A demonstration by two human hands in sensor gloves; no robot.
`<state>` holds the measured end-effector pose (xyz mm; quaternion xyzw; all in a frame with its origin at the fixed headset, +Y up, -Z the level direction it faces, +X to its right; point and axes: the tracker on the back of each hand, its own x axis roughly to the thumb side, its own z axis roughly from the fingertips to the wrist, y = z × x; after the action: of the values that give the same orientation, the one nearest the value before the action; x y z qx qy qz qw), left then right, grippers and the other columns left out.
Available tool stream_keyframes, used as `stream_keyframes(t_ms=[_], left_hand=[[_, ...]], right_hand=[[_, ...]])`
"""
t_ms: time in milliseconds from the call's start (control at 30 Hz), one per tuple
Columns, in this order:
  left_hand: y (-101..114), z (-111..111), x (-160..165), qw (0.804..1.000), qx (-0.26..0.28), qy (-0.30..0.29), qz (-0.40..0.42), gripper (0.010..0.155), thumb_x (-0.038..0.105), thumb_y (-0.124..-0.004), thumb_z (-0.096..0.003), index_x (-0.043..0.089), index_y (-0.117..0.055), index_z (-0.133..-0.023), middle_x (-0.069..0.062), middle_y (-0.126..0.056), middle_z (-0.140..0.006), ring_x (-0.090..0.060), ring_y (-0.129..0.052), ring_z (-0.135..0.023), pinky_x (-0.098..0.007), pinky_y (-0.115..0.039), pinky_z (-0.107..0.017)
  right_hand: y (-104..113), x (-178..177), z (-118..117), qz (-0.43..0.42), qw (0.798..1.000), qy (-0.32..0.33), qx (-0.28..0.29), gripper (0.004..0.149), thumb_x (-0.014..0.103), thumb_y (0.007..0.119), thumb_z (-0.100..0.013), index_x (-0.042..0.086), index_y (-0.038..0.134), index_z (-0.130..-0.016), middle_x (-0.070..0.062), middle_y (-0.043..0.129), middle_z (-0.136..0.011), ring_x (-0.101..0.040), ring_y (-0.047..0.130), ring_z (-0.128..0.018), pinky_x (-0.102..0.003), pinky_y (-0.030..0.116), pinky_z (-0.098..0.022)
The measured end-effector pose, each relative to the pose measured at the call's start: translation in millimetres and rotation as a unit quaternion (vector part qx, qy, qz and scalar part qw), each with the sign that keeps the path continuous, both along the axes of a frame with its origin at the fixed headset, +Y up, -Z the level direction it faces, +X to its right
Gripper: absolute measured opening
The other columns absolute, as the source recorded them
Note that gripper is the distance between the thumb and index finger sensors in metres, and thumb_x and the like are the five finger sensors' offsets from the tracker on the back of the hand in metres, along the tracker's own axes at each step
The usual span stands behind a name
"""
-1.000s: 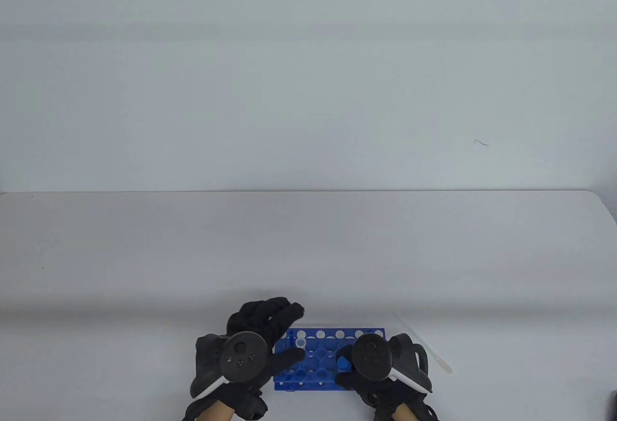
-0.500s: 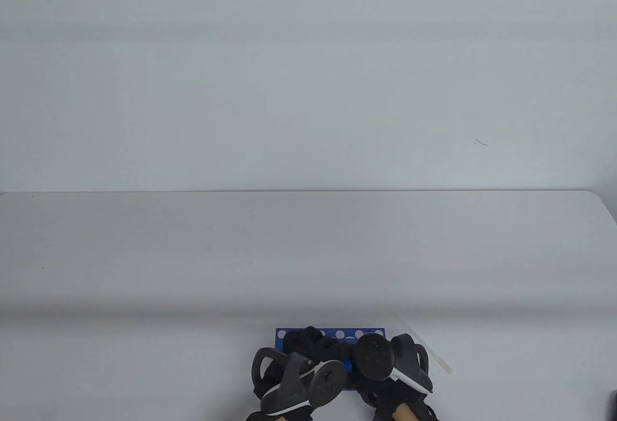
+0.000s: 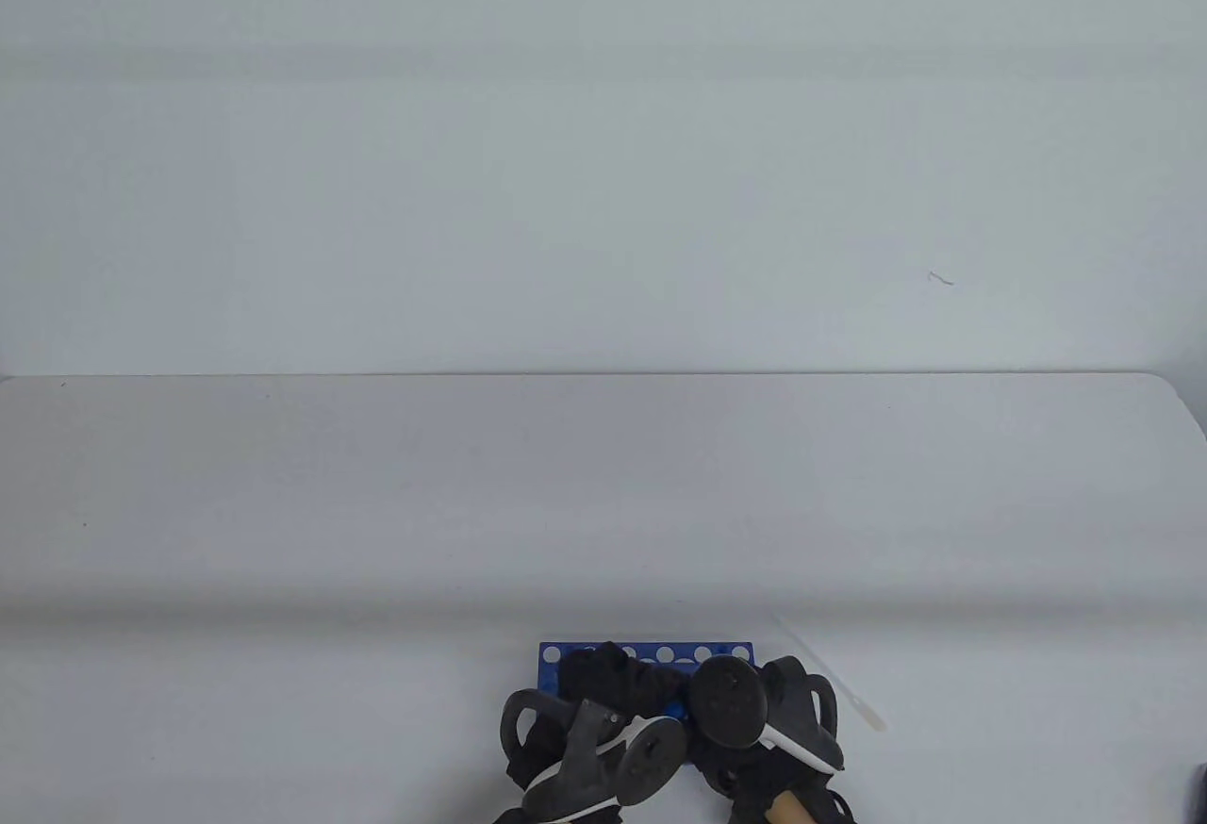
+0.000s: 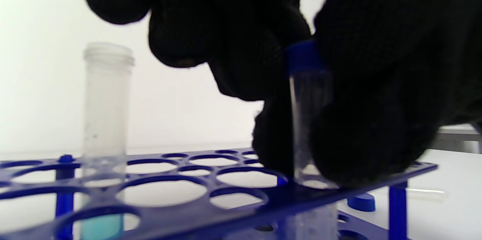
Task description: Press a plastic transfer pipette bulb to move liquid between test tubes
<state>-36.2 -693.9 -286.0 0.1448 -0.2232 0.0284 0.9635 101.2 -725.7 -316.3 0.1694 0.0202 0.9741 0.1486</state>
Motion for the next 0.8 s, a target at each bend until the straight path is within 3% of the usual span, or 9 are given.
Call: stream_keyframes(t_ms=[100, 200, 267, 367, 567, 700, 800], left_hand=[[-1.4, -1.0, -1.6, 1.000, -0.001, 0.008, -0.011, 0.061, 0.067, -0.077, -0.0371, 0.029, -0.082, -0.084, 0.009, -0.096, -0.075, -0.019, -0.083, -0.075, -0.047, -0.069, -0.064], [-1.8, -1.0, -6.7, 0.998, -0.062, -0.026, -0.003, 0.064, 0.061, -0.074, -0.0428, 0.031, -0.073, -0.099, 0.005, -0.086, -0.101, -0.023, -0.074, -0.091, -0.050, -0.061, -0.071], [-2.2, 0.0, -9.4, 0.995, -0.086, -0.040, -0.001, 0.065, 0.057, -0.078, -0.0436, 0.030, -0.069, -0.102, 0.005, -0.084, -0.104, -0.022, -0.072, -0.093, -0.050, -0.060, -0.072], [-2.5, 3.0, -10.4, 0.999, -0.044, -0.026, 0.007, 0.055, 0.052, -0.079, -0.0455, 0.031, -0.076, -0.097, 0.008, -0.091, -0.095, -0.019, -0.076, -0.089, -0.048, -0.063, -0.071], [-4.0, 4.0, -5.8, 1.000, -0.019, 0.006, -0.004, 0.058, 0.064, -0.076, -0.0431, 0.031, -0.079, -0.090, 0.010, -0.092, -0.087, -0.020, -0.077, -0.086, -0.049, -0.063, -0.070], [-3.9, 4.8, -6.1, 1.000, -0.025, -0.004, 0.014, 0.064, 0.062, -0.076, -0.0431, 0.032, -0.072, -0.100, 0.006, -0.086, -0.100, -0.022, -0.073, -0.091, -0.050, -0.061, -0.071], [-3.7, 5.7, -2.8, 0.999, -0.020, -0.011, 0.024, 0.058, 0.055, -0.079, -0.0440, 0.029, -0.077, -0.096, 0.007, -0.092, -0.092, -0.019, -0.078, -0.085, -0.048, -0.065, -0.069]], right_hand=[[-0.3, 0.2, 0.0, -0.001, 1.000, 0.002, 0.000, 0.052, 0.046, 0.091, -0.027, 0.023, 0.087, -0.074, 0.002, 0.093, -0.049, -0.020, 0.087, -0.044, -0.051, 0.069, -0.048], [-0.4, 0.2, -0.1, 0.000, 1.000, -0.001, -0.002, 0.052, 0.046, 0.091, -0.028, 0.023, 0.087, -0.074, 0.002, 0.093, -0.049, -0.021, 0.086, -0.044, -0.051, 0.069, -0.048], [-0.3, 0.5, -0.1, -0.003, 1.000, -0.001, -0.004, 0.052, 0.046, 0.091, -0.027, 0.023, 0.087, -0.074, 0.002, 0.093, -0.049, -0.021, 0.086, -0.044, -0.051, 0.069, -0.048], [-0.2, -1.2, 1.1, 0.003, 1.000, 0.000, -0.002, 0.051, 0.046, 0.091, -0.028, 0.023, 0.087, -0.074, 0.001, 0.093, -0.050, -0.021, 0.086, -0.044, -0.051, 0.069, -0.049], [-0.4, -0.6, 0.9, 0.005, 1.000, -0.001, 0.001, 0.051, 0.046, 0.092, -0.027, 0.024, 0.087, -0.073, 0.002, 0.092, -0.049, -0.021, 0.087, -0.044, -0.051, 0.069, -0.048], [-0.5, -0.8, 0.8, 0.005, 1.000, -0.002, 0.002, 0.051, 0.046, 0.091, -0.028, 0.024, 0.087, -0.073, 0.001, 0.093, -0.049, -0.021, 0.087, -0.044, -0.051, 0.069, -0.048], [-0.6, -0.4, 0.8, 0.005, 1.000, -0.003, 0.002, 0.051, 0.046, 0.091, -0.028, 0.024, 0.087, -0.073, 0.002, 0.093, -0.049, -0.021, 0.087, -0.043, -0.051, 0.069, -0.048]])
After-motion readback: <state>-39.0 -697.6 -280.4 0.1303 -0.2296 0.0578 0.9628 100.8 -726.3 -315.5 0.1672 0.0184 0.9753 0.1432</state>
